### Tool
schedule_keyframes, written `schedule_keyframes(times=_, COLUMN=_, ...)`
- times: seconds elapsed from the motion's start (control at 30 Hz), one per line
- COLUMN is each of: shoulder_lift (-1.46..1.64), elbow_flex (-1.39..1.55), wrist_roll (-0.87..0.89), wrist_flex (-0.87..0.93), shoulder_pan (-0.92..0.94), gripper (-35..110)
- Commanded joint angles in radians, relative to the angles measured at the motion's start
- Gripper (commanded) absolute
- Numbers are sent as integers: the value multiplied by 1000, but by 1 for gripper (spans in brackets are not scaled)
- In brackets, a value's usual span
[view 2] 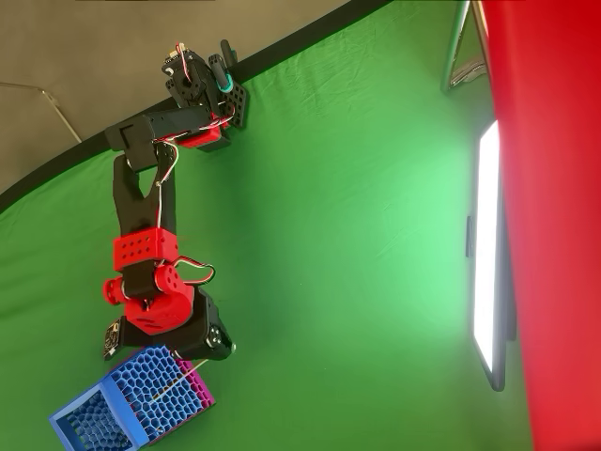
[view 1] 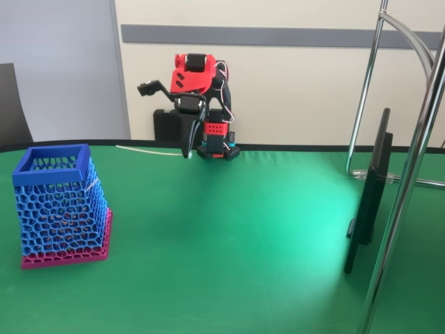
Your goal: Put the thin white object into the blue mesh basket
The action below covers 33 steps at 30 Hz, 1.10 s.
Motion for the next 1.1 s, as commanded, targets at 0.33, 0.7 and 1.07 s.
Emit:
schedule_keyframes(times=0.33, shoulder_lift=84, elbow_flex=-184, wrist_roll=-152, wrist_flex=-21, shoulder_pan=130, gripper=5)
schedule_keyframes(times=0.7, shoulder_lift=20, elbow_flex=-322, wrist_roll=-238, wrist_flex=-21, shoulder_pan=319, gripper=4)
schedule_keyframes(times=1.07, shoulder_lift=-153, elbow_flex=-561, wrist_roll=-348, wrist_flex=-26, shoulder_pan=402, gripper=4)
